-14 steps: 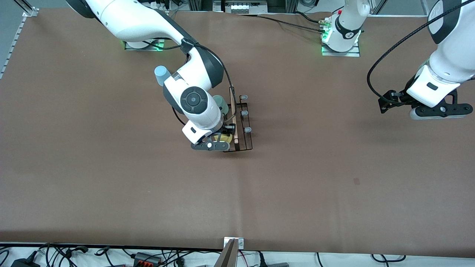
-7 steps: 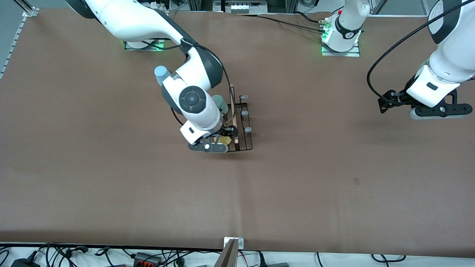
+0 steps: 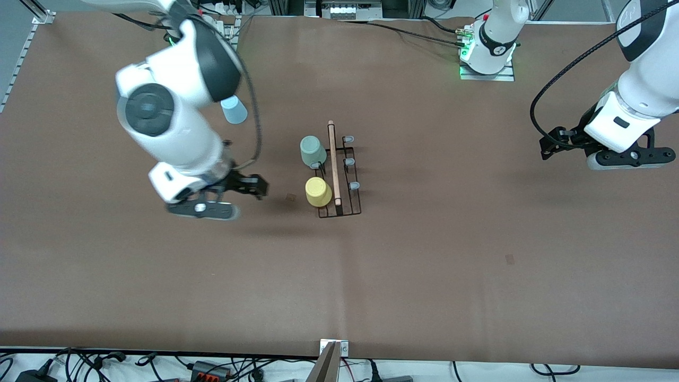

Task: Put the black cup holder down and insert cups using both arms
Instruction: 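Open the right gripper and draw it back from the rack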

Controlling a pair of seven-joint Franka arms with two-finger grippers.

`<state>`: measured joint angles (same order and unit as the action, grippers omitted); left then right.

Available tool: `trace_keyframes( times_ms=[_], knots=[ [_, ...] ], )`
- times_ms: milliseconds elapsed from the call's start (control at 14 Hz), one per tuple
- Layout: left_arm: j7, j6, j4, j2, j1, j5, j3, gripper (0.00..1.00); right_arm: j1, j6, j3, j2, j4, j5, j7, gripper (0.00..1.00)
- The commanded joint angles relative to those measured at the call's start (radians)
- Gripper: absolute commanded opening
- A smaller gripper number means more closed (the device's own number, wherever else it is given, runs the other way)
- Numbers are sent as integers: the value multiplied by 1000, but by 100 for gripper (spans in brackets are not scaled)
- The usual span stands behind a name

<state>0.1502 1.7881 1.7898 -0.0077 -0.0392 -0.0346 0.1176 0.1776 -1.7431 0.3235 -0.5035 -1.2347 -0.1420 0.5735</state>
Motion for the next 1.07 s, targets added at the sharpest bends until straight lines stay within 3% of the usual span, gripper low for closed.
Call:
trace_keyframes(
  times_ms=[0,143,357,571,714,929,1000],
  knots=[
    [-26,-26,-21,2,-1,21,-6,100,-53,42,9,28,-22,-10,-67,100],
    [-26,-26,-21,3,1,21,-6,100,-101,74,-3,63,1,-11,-144,100],
    [-26,-27,-21,2,-1,21,-6,100,-127,70,-138,127,-8,25,-314,100],
    [-26,-27,-24,3,1,21,-6,100,-231,91,-171,189,-66,74,-453,100],
    [-26,-27,-38,15,-1,21,-6,100,-202,119,-282,207,-72,85,-518,100],
    [-24,-29,-49,18,-1,21,-6,100,-161,134,-368,218,-77,105,-572,100],
    [-24,-29,-49,18,-1,21,-6,100,-159,134,-371,224,-86,108,-576,100]
  ],
)
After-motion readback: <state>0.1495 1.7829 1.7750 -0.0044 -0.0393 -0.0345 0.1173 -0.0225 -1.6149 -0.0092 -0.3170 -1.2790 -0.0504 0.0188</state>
